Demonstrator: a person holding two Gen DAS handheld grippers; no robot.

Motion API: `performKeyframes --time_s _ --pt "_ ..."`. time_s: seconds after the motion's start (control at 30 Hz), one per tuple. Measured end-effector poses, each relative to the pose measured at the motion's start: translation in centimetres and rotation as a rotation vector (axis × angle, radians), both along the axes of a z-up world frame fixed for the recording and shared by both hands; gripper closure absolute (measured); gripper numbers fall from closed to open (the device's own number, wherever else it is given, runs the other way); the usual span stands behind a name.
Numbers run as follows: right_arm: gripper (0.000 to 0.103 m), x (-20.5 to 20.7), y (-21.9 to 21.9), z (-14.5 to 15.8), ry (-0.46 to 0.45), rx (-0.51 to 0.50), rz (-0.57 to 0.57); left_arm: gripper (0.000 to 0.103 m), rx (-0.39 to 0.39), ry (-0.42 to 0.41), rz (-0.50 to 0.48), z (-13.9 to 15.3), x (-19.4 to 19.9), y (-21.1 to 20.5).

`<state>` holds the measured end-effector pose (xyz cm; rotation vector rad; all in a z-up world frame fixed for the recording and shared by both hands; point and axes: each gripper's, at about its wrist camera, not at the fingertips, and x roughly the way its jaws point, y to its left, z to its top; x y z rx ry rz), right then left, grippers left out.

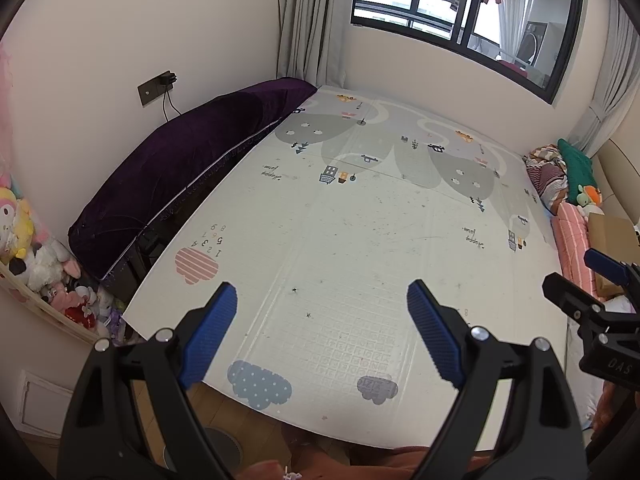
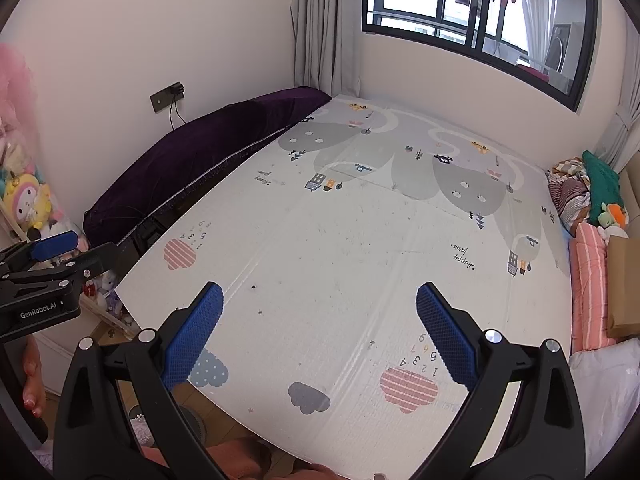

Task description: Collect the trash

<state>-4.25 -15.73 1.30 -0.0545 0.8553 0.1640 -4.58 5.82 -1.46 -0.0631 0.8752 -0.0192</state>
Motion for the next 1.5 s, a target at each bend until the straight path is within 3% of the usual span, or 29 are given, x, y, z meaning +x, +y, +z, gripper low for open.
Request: performKeyframes --time_s 1.5 --pt "0.009 0.41 -0.15 0.37 -0.005 0.0 -0.005 0.014 0.009 -0.021 -0.019 0.6 -0.11 0.4"
